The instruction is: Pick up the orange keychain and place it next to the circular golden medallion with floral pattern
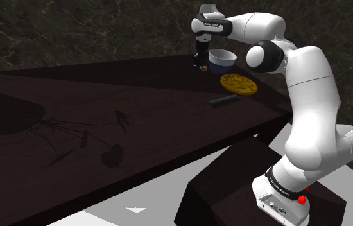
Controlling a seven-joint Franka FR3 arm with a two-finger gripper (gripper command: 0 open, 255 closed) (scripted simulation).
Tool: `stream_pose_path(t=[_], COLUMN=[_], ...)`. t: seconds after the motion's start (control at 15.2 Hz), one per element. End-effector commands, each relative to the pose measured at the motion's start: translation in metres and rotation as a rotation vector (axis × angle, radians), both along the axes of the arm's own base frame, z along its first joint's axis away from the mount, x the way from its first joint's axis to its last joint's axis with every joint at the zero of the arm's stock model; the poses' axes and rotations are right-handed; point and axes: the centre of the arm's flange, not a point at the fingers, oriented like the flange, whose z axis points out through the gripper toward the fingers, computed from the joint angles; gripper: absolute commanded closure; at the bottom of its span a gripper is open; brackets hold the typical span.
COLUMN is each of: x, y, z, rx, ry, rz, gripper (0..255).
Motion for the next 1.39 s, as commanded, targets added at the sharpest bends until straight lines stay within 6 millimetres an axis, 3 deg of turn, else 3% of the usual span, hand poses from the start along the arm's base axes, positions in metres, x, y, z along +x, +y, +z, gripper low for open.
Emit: stream_pose_path(t=[0.0, 0.2, 0.73, 0.79, 1.12, 1.32], x=[0.001, 0.001, 0.001, 0.001, 0.001, 0.004], y=[-0.001, -0.001, -0.001, -0.001, -0.001, 0.001], z=[-0.01, -0.025, -0.025, -0.025, -0.025, 0.015], rx=[0.0, 0.0, 0.0, 0.0, 0.0, 0.0], ry=[-0.001, -0.001, -0.001, -0.001, -0.001, -0.001], rz=[0.0, 0.0, 0.0, 0.0, 0.0, 0.0], gripper=[255, 255, 255, 0, 0, 0])
